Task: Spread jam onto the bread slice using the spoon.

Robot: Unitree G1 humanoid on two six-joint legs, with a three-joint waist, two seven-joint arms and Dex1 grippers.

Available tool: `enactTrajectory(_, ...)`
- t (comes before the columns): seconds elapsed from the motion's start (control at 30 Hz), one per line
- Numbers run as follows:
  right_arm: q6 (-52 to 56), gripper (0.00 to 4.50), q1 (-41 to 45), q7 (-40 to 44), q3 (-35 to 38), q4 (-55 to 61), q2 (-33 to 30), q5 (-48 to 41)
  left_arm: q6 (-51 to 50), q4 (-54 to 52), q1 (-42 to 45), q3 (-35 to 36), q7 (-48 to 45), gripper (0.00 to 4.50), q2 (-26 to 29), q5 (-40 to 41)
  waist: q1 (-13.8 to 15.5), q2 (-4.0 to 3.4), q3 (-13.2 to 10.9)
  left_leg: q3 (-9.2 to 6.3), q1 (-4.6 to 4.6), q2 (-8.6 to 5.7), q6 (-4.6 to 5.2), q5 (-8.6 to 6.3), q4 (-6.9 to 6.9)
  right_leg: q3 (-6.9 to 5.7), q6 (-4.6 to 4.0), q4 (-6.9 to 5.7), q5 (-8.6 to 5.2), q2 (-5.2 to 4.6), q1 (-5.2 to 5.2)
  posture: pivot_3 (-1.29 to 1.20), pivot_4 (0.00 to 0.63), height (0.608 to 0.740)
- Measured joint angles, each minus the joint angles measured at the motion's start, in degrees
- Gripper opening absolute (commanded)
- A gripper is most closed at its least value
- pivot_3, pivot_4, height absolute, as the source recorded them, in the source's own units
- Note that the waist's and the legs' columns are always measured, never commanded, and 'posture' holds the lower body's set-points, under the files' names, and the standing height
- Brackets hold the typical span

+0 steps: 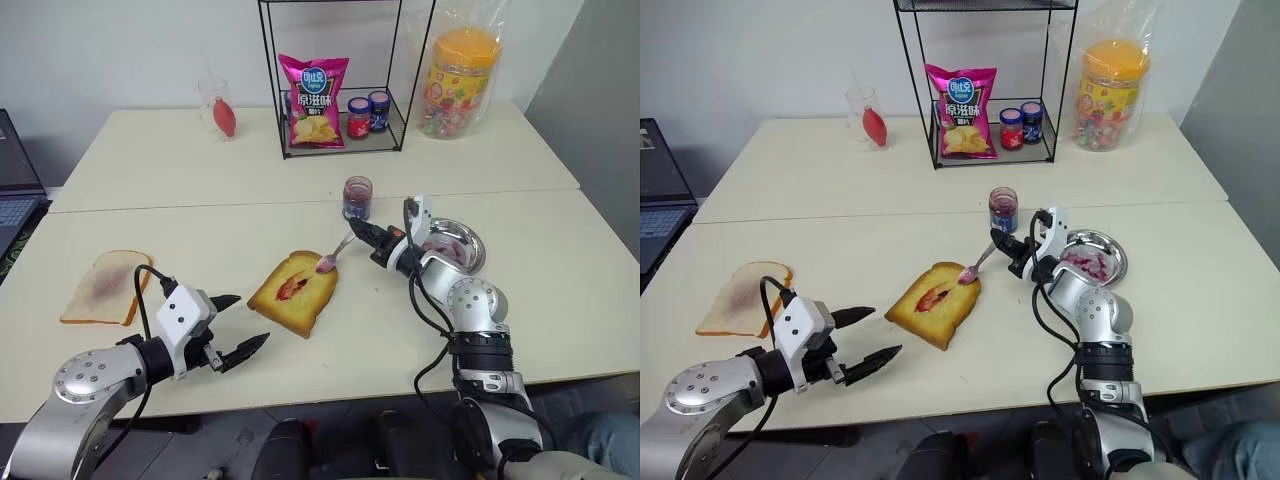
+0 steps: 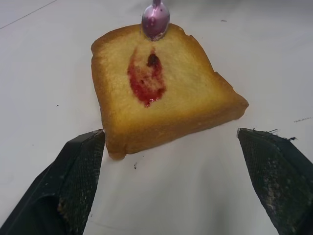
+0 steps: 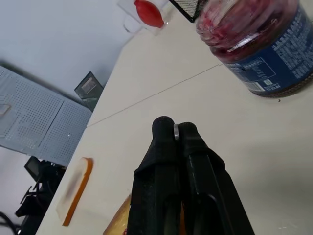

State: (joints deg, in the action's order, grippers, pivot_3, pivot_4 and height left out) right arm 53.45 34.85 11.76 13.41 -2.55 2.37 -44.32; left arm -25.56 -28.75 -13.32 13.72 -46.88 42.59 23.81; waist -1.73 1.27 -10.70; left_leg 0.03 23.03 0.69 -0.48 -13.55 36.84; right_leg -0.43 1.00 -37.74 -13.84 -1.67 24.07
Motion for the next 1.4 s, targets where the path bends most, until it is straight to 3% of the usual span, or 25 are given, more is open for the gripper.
enactTrajectory(0.23, 3.88, 0.03, -0.13, -5.08, 0.85, 4.01, 4.50, -4.87, 0.48, 0.06, -1.01, 0.01, 0.00, 4.50, -0.05, -0.01, -0.06, 0.00, 0.00, -0.01, -0.01, 0.01, 0.00, 0.00, 0.00, 0.00, 0.00, 0.01, 0.00, 0.00, 0.00, 0.00, 0.150, 0.740)
enactTrajectory(0.6, -3.44, 0.03, -0.62, -4.16, -4.05, -4.43, 5.21, 1.01, 0.40, -0.03, 0.16, -0.65, 0.14, 4.50, -0.03, 0.01, -0.10, 0.00, 0.00, 0.00, 0.01, 0.00, 0.00, 0.00, -0.03, 0.00, 0.00, 0.04, 0.00, 0.00, 0.01, 0.00, 0.150, 0.740)
enactTrajectory(1.1, 4.83, 0.03, -4.52, -4.83, -0.85, 3.16, -1.46, -4.13, 0.58, 0.01, -0.12, -1.06, -0.15, 4.50, -0.03, -0.37, -0.05, 0.00, 0.00, -0.01, 0.00, 0.00, 0.00, 0.00, -0.03, 0.00, -0.01, 0.04, -0.02, 0.01, 0.00, 0.00, 0.150, 0.740)
enactTrajectory(1.4, 6.68, 0.03, -0.83, -10.61, 1.85, 4.87, 4.63, -9.73, 2.09, 0.32, -0.79, -1.05, -0.95, 4.50, -0.03, -1.01, -0.13, 0.00, 0.00, -0.04, 0.00, 0.08, 0.00, 0.00, -0.04, -0.01, -0.04, 0.03, -0.02, 0.10, 0.01, 0.00, 0.150, 0.740)
